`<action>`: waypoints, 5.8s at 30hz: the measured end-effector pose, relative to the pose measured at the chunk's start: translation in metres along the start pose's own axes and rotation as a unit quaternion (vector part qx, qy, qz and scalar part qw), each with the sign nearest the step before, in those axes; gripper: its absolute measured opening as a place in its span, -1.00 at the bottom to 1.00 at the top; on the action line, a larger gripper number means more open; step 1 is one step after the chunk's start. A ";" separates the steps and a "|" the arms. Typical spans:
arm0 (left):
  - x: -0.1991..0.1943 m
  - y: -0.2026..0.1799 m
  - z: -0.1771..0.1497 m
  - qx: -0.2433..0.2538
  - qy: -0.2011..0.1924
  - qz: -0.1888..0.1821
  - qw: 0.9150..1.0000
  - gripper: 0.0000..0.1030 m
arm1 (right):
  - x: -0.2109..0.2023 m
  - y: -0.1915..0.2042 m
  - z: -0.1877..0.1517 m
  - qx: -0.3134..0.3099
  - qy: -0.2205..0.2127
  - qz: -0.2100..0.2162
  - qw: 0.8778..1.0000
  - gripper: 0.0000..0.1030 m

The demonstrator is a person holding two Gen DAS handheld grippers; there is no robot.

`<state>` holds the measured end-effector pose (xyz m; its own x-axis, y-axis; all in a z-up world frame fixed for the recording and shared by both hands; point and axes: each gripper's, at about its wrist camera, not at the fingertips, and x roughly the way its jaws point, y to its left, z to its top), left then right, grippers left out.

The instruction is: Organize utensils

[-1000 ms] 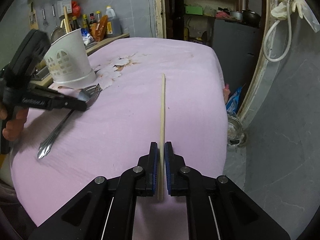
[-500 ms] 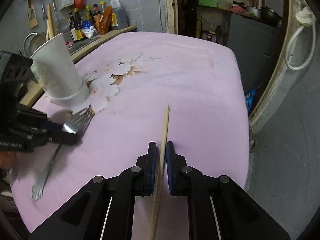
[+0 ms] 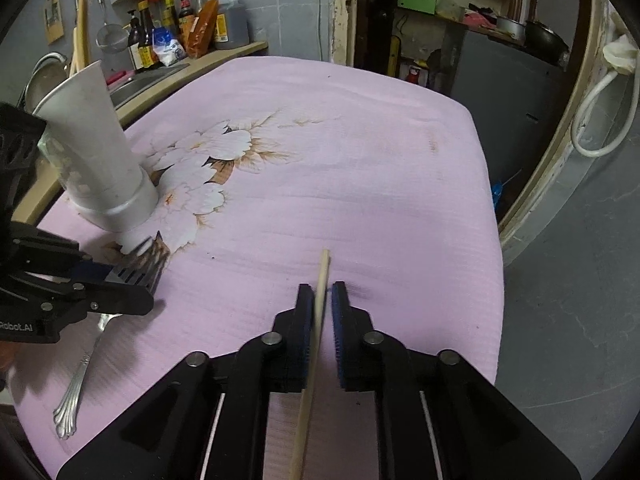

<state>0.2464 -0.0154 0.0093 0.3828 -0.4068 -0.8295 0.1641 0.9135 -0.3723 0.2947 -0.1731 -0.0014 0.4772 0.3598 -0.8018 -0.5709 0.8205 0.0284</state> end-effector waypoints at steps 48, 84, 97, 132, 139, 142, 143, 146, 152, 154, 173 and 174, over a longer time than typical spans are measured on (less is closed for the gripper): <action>-0.179 -0.014 -0.054 0.089 -0.417 0.063 0.902 -0.99 | -0.167 0.118 0.002 -0.020 -0.491 0.065 0.868 -0.94; -0.294 0.091 0.012 -0.049 -0.471 0.031 0.880 -1.00 | -0.136 0.111 0.107 0.074 -0.589 0.155 0.790 -0.94; -0.262 0.107 0.011 -0.073 -0.454 0.035 0.887 -1.00 | -0.111 0.105 0.106 0.097 -0.587 0.146 0.791 -0.94; -0.195 0.108 -0.018 -0.047 -0.402 0.086 0.910 -0.99 | -0.066 0.136 0.076 0.005 -0.444 0.118 0.888 -0.92; -0.197 0.095 -0.021 -0.025 -0.406 0.101 0.908 -0.93 | -0.070 0.136 0.069 0.002 -0.430 0.116 0.895 -0.90; -0.201 0.092 -0.023 -0.020 -0.411 0.102 0.906 -0.76 | -0.074 0.137 0.068 0.002 -0.428 0.114 0.897 -0.86; -0.202 0.091 -0.023 -0.018 -0.414 0.102 0.905 -0.62 | -0.074 0.137 0.069 0.002 -0.428 0.114 0.897 -0.84; -0.209 0.087 -0.027 -0.014 -0.426 0.098 0.899 -0.44 | -0.078 0.136 0.064 0.003 -0.429 0.112 0.897 -0.68; -0.218 0.075 -0.037 0.001 -0.435 0.124 0.892 -0.24 | -0.094 0.134 0.054 0.010 -0.436 0.106 0.894 -0.57; -0.220 0.071 -0.045 0.003 -0.441 0.137 0.887 -0.08 | -0.101 0.134 0.049 0.016 -0.436 0.102 0.894 -0.53; -0.190 0.035 -0.138 0.036 -0.402 0.197 0.893 0.78 | -0.154 0.127 -0.051 0.039 -0.364 0.042 0.930 0.71; -0.187 0.032 -0.143 0.038 -0.403 0.200 0.892 0.78 | -0.156 0.127 -0.057 0.042 -0.362 0.036 0.931 0.74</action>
<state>0.0501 0.0893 0.0934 0.9491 0.0602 -0.3092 -0.0826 0.9948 -0.0597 0.1097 -0.1502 0.0931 0.7821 0.5952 -0.1845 -0.5793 0.8036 0.1367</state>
